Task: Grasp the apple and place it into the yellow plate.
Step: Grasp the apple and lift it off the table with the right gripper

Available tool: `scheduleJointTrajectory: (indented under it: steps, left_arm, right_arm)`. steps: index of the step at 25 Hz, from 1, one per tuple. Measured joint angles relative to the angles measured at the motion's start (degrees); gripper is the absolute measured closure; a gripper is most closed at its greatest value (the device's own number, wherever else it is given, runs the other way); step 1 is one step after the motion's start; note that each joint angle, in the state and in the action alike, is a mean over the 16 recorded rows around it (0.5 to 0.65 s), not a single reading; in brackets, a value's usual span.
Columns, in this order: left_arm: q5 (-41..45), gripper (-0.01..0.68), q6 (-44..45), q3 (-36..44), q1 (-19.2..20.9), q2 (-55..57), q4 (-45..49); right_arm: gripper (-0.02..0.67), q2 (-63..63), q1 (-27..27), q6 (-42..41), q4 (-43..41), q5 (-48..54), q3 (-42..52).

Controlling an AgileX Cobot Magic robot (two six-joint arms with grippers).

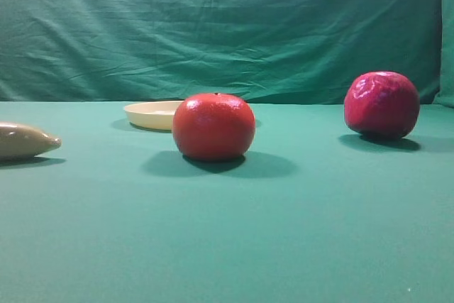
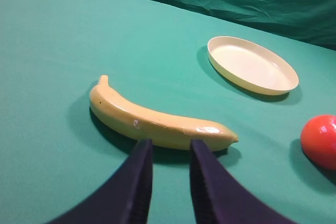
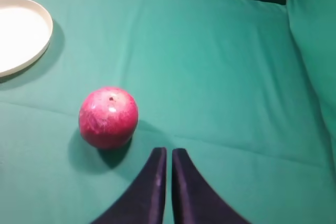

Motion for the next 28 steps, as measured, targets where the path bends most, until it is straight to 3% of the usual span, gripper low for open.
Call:
scheduleJointTrajectory:
  steps: [4, 7, 21, 24, 28]
  left_arm:
    - [0.0, 0.516, 0.0, 0.0, 0.0, 0.0, 0.0]
    - [0.0, 0.516, 0.0, 0.0, 0.0, 0.0, 0.0]
    - [0.0, 0.516, 0.0, 0.0, 0.0, 0.0, 0.0]
    - [0.0, 0.516, 0.0, 0.0, 0.0, 0.0, 0.0]
    - [0.0, 0.516, 0.0, 0.0, 0.0, 0.0, 0.0]
  right_arm:
    - [0.634, 8.44, 2.62, -0.56, 0.08, 1.44, -4.79]
    - [0.578, 13.62, 4.07, -0.55, -0.02, 1.93, -7.56]
    - [0.059, 24.12, 4.84, 4.65, -0.77, 0.2, -12.4]
    - [0.011, 25.92, 4.84, 6.01, -1.04, -0.73, -12.48]
    - [0.007, 28.76, 4.84, 7.16, -1.39, -2.03, -12.51]
